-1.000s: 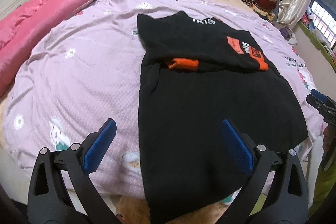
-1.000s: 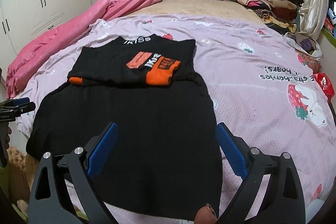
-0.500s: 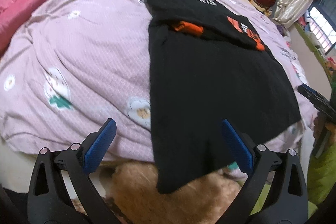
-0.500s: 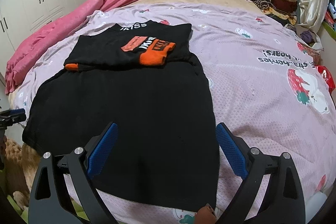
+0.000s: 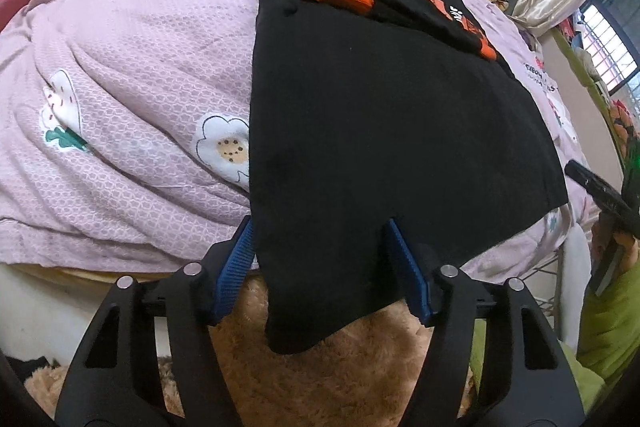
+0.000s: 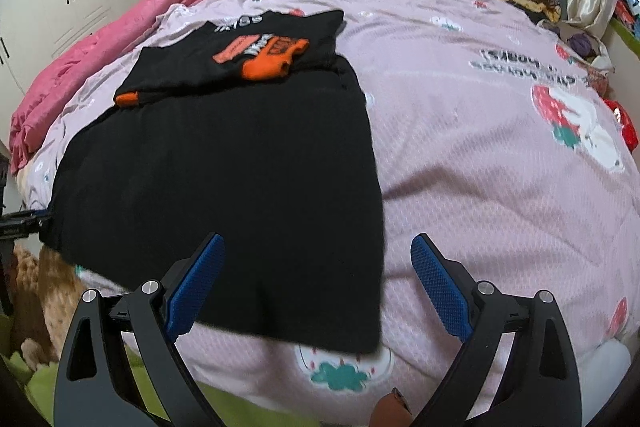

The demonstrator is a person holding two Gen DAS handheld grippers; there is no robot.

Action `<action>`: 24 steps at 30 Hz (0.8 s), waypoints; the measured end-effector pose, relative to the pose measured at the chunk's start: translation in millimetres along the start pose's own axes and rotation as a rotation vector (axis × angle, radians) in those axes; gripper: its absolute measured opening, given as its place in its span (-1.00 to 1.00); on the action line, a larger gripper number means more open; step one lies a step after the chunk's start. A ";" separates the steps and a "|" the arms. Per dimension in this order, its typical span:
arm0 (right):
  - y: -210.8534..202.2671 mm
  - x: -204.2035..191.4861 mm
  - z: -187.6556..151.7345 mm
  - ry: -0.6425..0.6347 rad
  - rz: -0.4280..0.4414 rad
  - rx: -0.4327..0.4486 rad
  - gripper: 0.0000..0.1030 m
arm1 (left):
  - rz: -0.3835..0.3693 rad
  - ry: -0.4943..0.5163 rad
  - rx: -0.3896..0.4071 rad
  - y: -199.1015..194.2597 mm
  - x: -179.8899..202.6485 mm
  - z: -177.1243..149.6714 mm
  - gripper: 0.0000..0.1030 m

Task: Fold small clothes
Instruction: 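Close both grippers on the black hem edge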

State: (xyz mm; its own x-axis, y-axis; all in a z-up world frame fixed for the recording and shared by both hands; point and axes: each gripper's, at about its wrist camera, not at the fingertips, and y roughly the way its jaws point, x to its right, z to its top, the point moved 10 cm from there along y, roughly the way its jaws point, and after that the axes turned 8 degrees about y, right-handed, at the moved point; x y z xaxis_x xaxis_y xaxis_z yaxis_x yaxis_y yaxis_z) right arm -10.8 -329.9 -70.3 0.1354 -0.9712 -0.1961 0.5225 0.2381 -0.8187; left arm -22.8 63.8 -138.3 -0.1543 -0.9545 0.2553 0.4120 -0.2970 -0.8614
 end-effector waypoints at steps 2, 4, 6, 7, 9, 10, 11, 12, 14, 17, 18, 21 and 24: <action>2.1 4.1 -8.9 0.004 0.013 -0.030 0.81 | -0.002 -0.006 -0.001 2.9 -1.5 1.3 0.07; 5.3 6.7 -16.5 0.006 0.019 -0.058 0.77 | -0.008 -0.013 -0.002 4.9 -3.0 1.0 0.07; 9.0 8.4 -23.1 0.005 0.025 -0.085 0.50 | -0.011 -0.016 -0.001 5.1 -3.4 0.7 0.07; 12.3 8.0 -28.0 0.004 0.037 -0.105 0.44 | -0.011 -0.015 -0.001 5.5 -3.2 0.7 0.07; 17.8 8.7 -33.6 0.004 0.041 -0.129 0.25 | -0.013 -0.018 -0.001 6.1 -3.8 0.8 0.08; 19.7 9.2 -34.0 0.004 0.040 -0.133 0.23 | -0.014 -0.019 -0.002 6.6 -4.3 0.8 0.08; 20.8 9.7 -34.5 0.004 0.041 -0.134 0.17 | -0.014 -0.021 -0.004 7.2 -5.0 0.5 0.08; 21.3 10.5 -35.0 0.006 0.044 -0.134 0.09 | -0.015 -0.023 -0.005 7.7 -5.7 0.2 0.08; 19.1 9.8 -33.6 -0.004 0.052 -0.127 -0.16 | -0.017 -0.026 -0.010 8.6 -6.0 0.1 0.08; 12.7 4.9 -31.7 -0.051 0.054 -0.113 -0.64 | -0.010 -0.023 -0.009 7.3 -5.3 1.2 -0.01; 11.0 4.5 -31.0 -0.060 0.048 -0.109 -0.75 | -0.008 -0.019 -0.002 5.5 -4.3 2.3 -0.14; -1.3 3.8 -23.1 -0.049 0.079 -0.072 -0.84 | -0.035 -0.005 0.014 -1.8 2.1 5.3 -0.78; -18.5 -2.2 -8.2 -0.024 0.160 -0.009 -0.85 | -0.028 0.011 0.025 -7.5 4.4 7.1 -0.85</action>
State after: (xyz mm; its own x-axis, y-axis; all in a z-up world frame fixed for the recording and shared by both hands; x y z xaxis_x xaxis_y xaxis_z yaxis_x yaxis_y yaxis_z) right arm -27.6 -332.2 -59.2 0.2364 -0.9202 -0.3119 0.4849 0.3899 -0.7829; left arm -20.2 61.6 -127.6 -0.1760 -0.9455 0.2741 0.4296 -0.3243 -0.8428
